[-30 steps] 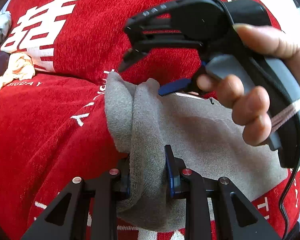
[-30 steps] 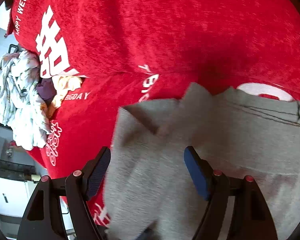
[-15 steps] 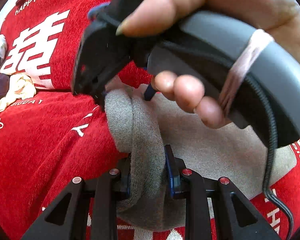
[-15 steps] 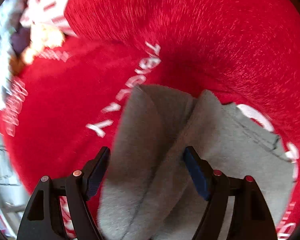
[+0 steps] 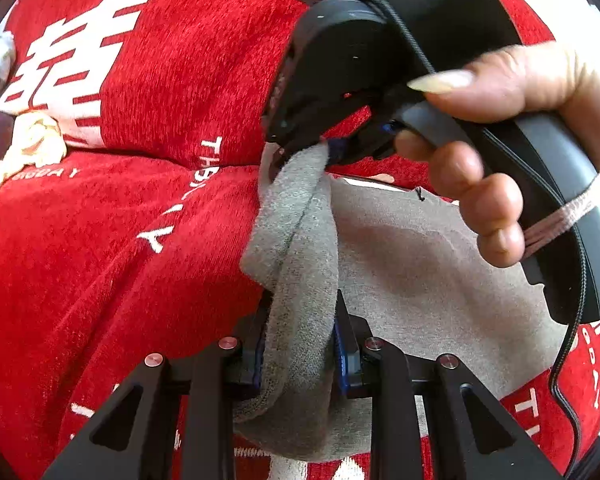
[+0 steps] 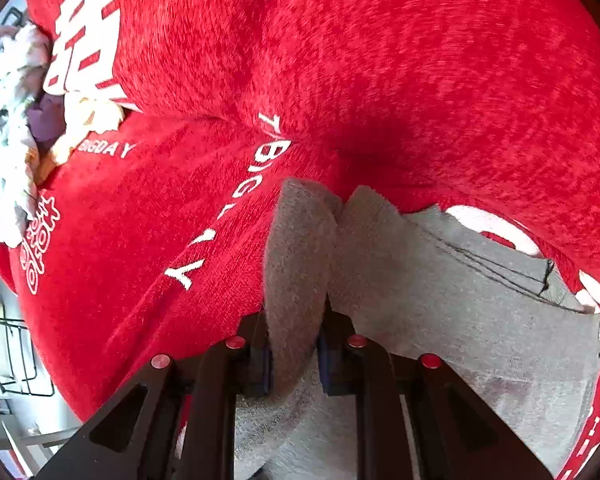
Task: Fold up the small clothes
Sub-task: 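Hold the folded sweater with the left tool while the right tool grasps its edge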
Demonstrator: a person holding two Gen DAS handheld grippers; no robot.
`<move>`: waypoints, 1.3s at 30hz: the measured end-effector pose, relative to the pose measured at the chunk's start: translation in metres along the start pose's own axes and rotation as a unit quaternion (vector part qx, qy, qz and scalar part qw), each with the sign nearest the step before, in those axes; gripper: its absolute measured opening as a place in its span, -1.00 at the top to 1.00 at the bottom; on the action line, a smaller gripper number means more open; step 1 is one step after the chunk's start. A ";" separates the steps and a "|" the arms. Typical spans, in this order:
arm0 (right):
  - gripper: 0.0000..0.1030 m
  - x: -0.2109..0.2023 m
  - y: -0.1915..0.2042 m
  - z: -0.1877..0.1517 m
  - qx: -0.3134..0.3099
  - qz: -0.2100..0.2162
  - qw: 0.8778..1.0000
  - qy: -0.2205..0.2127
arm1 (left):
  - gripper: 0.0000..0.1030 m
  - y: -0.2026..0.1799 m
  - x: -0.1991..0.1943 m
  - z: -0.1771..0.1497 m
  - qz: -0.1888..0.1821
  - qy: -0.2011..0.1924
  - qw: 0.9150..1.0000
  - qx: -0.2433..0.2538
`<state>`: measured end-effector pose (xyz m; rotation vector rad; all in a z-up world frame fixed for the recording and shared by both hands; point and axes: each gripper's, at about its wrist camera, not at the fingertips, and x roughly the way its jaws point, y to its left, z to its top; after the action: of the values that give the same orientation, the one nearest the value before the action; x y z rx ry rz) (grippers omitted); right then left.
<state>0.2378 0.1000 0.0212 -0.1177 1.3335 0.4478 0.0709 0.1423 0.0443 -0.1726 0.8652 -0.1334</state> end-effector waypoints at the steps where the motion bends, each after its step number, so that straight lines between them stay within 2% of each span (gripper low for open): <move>1: 0.65 -0.002 -0.002 -0.002 0.001 0.004 1.000 -0.006 | 0.47 -0.002 -0.001 0.001 0.001 0.000 1.000 0.000; 10: 0.66 -0.027 -0.029 -0.016 0.018 0.042 0.998 -0.043 | 0.47 -0.014 -0.005 0.009 0.028 0.012 0.999 0.014; 19: 0.66 -0.053 -0.059 -0.029 0.039 0.093 0.992 -0.078 | 0.47 -0.047 -0.017 0.019 0.056 0.024 0.997 0.037; 20: 0.66 -0.056 -0.062 -0.031 0.039 0.098 0.991 -0.083 | 0.47 -0.055 -0.020 0.018 0.058 0.024 0.997 0.041; 21: 0.66 -0.059 -0.066 -0.032 0.038 0.104 0.990 -0.087 | 0.56 -0.064 -0.022 0.017 0.060 0.023 0.997 0.047; 33: 0.67 -0.089 -0.142 -0.060 0.031 0.167 0.978 -0.117 | 0.57 -0.169 -0.012 0.006 0.112 0.024 0.987 0.116; 39: 0.67 -0.099 -0.186 -0.075 0.041 0.183 0.974 -0.128 | 0.57 -0.216 -0.006 -0.002 0.108 0.031 0.982 0.152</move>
<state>0.2235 -0.1190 0.0660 0.2525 1.1174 0.6930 0.0555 -0.0678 0.0921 0.2126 0.9088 -0.0658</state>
